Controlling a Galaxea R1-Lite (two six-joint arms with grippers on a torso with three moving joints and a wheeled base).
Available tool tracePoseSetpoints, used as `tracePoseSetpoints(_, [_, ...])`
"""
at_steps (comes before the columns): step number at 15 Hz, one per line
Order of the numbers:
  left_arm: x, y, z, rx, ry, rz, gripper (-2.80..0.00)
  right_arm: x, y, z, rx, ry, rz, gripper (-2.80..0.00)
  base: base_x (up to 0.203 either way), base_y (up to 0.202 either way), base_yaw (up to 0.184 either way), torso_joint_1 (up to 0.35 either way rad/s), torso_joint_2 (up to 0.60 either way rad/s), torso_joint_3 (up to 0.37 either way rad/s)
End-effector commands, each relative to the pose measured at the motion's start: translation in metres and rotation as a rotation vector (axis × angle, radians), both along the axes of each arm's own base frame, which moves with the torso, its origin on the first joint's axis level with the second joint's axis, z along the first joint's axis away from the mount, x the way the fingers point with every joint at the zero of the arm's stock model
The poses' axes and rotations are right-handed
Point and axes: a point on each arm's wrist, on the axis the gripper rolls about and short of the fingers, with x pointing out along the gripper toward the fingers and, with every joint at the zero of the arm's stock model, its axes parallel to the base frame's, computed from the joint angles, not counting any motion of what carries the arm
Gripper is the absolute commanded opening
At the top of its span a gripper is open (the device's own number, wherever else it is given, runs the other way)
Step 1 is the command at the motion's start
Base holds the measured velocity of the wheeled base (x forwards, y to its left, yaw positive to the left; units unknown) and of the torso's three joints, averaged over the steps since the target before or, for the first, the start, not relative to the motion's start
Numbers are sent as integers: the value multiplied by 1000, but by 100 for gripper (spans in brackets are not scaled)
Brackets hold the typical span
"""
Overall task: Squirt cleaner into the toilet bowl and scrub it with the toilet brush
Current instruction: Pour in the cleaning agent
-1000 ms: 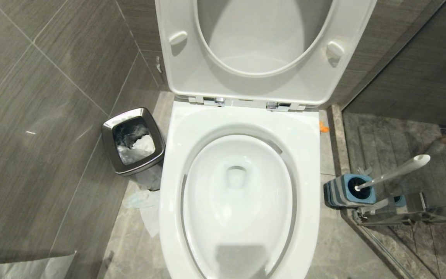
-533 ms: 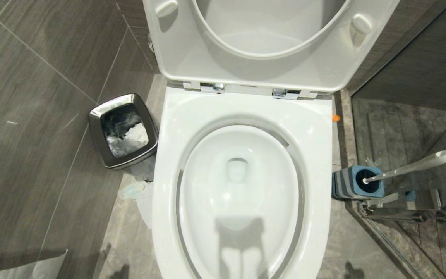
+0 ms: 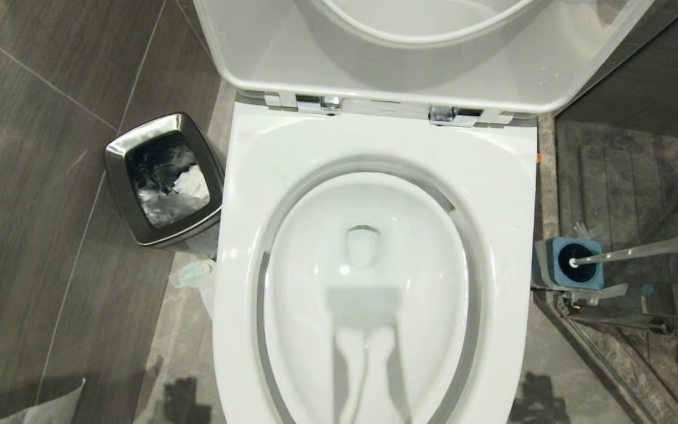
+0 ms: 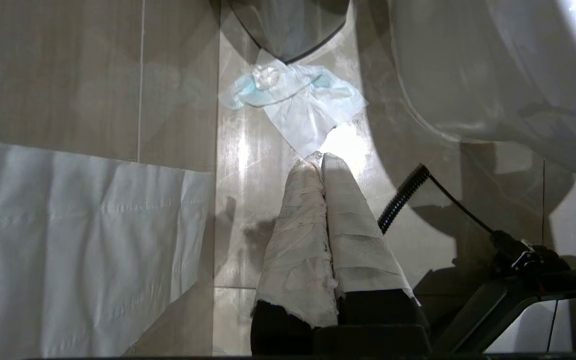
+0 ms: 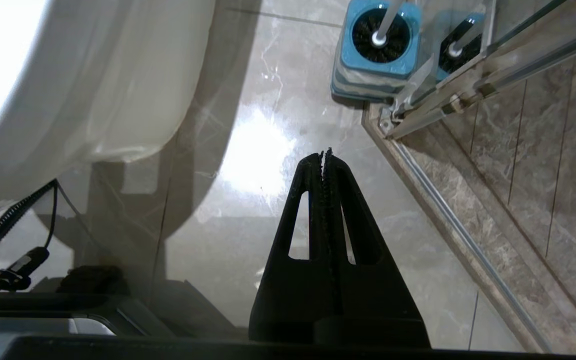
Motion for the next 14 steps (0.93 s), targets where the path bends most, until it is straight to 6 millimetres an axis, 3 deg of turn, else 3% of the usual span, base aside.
tracePoseSetpoints(1, [0,0,0,0,2,0,-280,0,0,0,1,2,0,-280,0,0,0,10,5,-193])
tracePoseSetpoints(14, [0,0,0,-17,4,4,-280,0,0,0,1,1,0,-280,0,0,0,2,1,-38])
